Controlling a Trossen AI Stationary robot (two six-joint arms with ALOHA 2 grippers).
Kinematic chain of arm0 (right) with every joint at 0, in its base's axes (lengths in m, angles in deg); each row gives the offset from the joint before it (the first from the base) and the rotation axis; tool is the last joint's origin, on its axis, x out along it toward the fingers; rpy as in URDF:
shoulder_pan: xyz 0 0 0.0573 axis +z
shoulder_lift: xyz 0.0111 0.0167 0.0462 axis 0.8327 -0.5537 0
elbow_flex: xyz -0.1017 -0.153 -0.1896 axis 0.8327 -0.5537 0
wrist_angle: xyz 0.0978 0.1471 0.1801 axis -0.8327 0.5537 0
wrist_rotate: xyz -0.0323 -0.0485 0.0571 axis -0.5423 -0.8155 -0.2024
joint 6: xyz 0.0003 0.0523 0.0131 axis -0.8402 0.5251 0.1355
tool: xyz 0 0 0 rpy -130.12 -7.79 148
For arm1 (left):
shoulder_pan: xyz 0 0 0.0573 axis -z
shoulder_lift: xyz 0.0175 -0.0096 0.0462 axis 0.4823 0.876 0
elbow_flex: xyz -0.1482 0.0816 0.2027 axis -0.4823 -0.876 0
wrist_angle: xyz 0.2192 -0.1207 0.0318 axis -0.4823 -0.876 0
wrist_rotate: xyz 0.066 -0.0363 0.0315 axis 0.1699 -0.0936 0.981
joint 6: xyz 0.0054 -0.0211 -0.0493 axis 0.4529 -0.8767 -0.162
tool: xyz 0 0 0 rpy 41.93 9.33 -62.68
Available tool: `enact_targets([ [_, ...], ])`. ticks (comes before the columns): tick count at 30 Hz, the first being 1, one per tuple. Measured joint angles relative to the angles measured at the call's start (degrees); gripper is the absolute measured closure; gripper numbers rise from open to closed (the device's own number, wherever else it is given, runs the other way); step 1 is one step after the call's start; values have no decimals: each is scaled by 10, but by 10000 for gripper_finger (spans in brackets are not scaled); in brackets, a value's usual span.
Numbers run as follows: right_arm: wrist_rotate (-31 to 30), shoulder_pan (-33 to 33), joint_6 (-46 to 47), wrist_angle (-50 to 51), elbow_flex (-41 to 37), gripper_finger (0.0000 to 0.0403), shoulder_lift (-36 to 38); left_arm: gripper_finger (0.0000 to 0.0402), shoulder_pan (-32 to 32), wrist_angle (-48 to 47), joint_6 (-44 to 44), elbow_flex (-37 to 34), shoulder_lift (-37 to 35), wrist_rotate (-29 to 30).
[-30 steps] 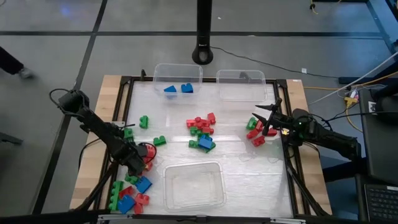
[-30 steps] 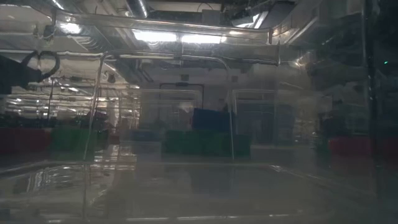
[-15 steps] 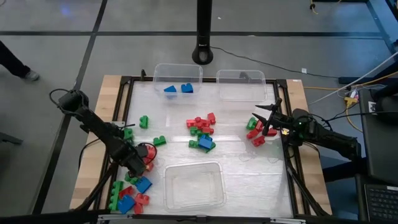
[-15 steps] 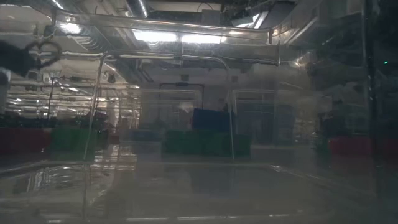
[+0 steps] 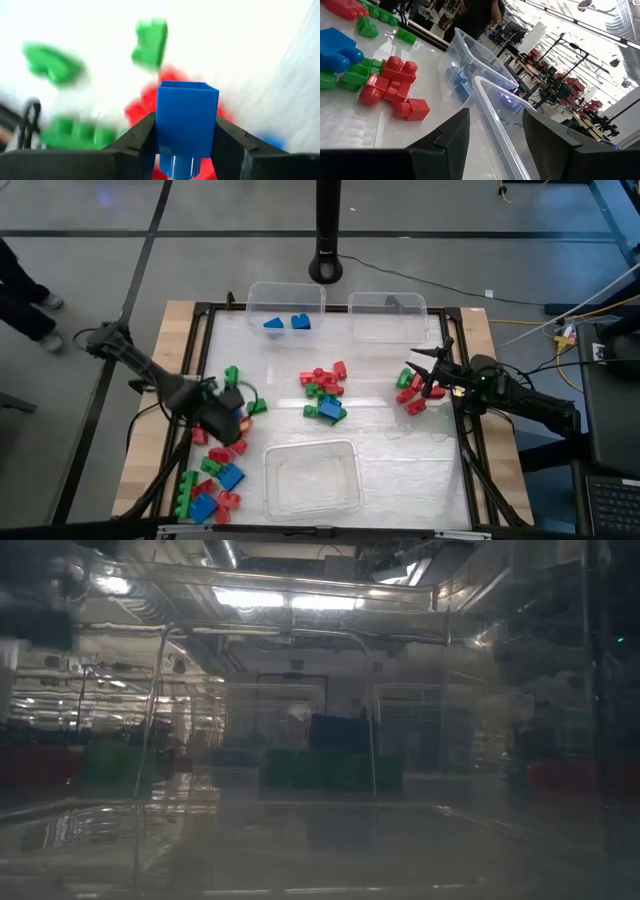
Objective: Sort blocks
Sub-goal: Put the blue game piece into the top left transparent bin
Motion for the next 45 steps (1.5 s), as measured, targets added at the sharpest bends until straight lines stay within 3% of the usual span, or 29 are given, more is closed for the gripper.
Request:
enact_targets([
  [8,-28,0,2,0,0,217,0,263,-141,75,169,44,-41,118],
  [15,-34,0,2,0,0,217,0,261,-289,183,373,44,-33,123],
  [26,-44,0,5,0,0,217,0,259,-497,312,502,44,-13,125],
  [39,-48,0,5,0,0,217,0,256,-592,378,571,44,65,124],
  [45,-48,0,5,0,0,217,0,200,-605,376,565,44,82,124],
])
